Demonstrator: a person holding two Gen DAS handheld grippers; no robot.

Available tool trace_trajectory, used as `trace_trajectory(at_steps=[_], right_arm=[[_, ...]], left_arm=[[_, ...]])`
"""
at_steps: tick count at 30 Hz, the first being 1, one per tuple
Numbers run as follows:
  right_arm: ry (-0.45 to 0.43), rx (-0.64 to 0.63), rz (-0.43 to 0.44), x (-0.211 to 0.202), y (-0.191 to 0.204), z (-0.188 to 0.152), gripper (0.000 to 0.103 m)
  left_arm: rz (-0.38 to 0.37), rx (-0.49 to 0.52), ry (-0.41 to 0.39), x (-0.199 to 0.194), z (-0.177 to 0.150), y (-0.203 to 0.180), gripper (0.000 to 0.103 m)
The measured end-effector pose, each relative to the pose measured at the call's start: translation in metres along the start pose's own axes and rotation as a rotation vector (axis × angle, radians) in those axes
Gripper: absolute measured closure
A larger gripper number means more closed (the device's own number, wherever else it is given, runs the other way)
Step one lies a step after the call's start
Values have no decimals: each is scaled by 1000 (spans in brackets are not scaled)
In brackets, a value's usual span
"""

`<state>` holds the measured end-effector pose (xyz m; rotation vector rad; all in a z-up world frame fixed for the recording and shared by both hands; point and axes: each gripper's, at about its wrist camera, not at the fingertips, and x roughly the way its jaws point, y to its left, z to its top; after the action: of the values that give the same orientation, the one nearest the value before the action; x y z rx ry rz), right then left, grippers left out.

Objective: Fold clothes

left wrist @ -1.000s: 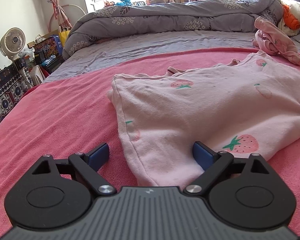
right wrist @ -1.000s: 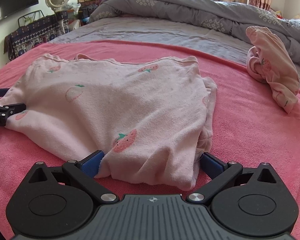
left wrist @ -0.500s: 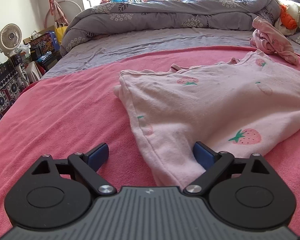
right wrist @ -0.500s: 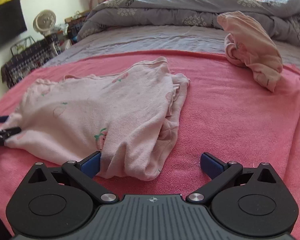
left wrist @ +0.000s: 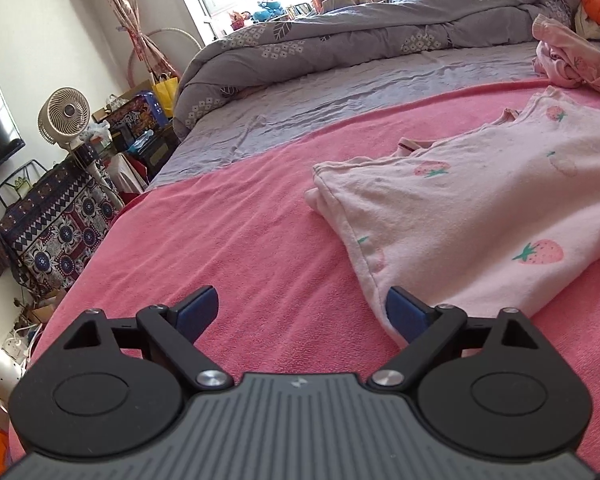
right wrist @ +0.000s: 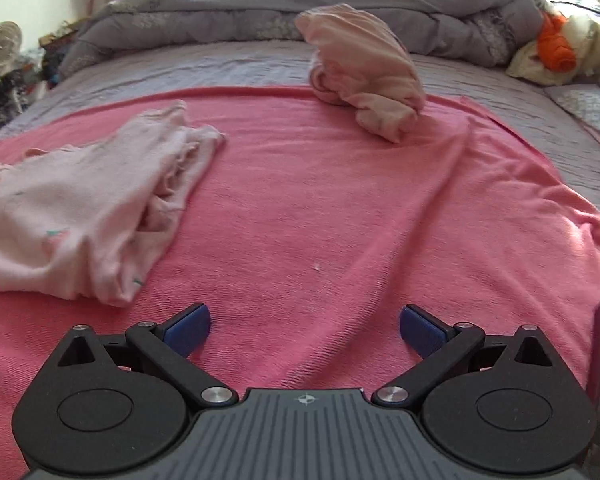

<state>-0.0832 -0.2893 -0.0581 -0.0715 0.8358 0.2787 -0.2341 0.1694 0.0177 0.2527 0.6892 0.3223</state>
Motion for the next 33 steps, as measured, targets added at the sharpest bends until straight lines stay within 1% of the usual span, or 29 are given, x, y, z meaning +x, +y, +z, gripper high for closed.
trace_trajectory(at_steps=[2, 5, 7, 9, 11, 12, 14, 15, 16, 17, 18, 19, 20, 21, 23, 24, 25, 27, 29, 30, 31, 33], right_arm=[[-33, -2, 50, -9, 7, 1, 1], [-80, -27, 133, -18, 29, 6, 1], [-108, -53, 191, -20, 49, 11, 2], [-136, -79, 248, -22, 68, 16, 6], [-164, -105, 306, -25, 87, 21, 16], [-155, -125, 301, -19, 95, 21, 17], [-96, -159, 227, 3, 102, 16, 16], [-70, -151, 211, 13, 99, 12, 14], [-77, -121, 237, 13, 91, 8, 12], [-94, -87, 275, 10, 82, 5, 12], [-98, -63, 309, 6, 76, 4, 13], [-95, -43, 342, 0, 70, 4, 12], [-93, -23, 390, -3, 64, 4, 12], [-90, 6, 449, -6, 58, 3, 12], [-73, 108, 571, -7, 41, 0, 11], [-66, 161, 610, -6, 33, -1, 11], [-63, 210, 641, -5, 25, -2, 11], [-58, 303, 701, -3, 9, -4, 11], [-55, 354, 753, -5, -1, -7, 10], [-52, 365, 776, -7, -3, -10, 9], [-48, 371, 797, -9, -4, -12, 8], [-46, 377, 820, -11, -3, -15, 5]], left_arm=[[-27, 4, -47, -12, 8, -8, 13], [-118, 31, -124, -30, 24, -27, 13], [-167, 51, -148, -33, 32, -44, 13], [-200, 82, -115, -21, 31, -63, 13], [-232, 114, -78, -9, 29, -82, 13], [-211, 144, -33, 3, 22, -91, 12], [-201, 136, -6, 19, 7, -90, 10], [-229, 89, 8, 20, 3, -80, 10], [-261, 37, 24, 20, 1, -70, 10], [-275, -3, 39, 17, 2, -59, 10], [-271, -5, 32, 12, 6, -54, 12], [-263, 18, 2, 7, 11, -52, 18], [-255, 44, -31, 2, 17, -50, 18], [-276, 71, -76, 0, 26, -51, 18], [-327, 126, -170, -5, 45, -54, 18], [-376, 165, -212, -6, 55, -57, 18], [-425, 208, -238, -6, 62, -62, 17], [-532, 326, -275, -1, 75, -75, 16], [-585, 408, -292, 8, 84, -89, 16], [-609, 434, -285, 15, 88, -95, 16], [-639, 451, -266, 23, 90, -101, 16], [-712, 469, -200, 43, 94, -112, 16]])
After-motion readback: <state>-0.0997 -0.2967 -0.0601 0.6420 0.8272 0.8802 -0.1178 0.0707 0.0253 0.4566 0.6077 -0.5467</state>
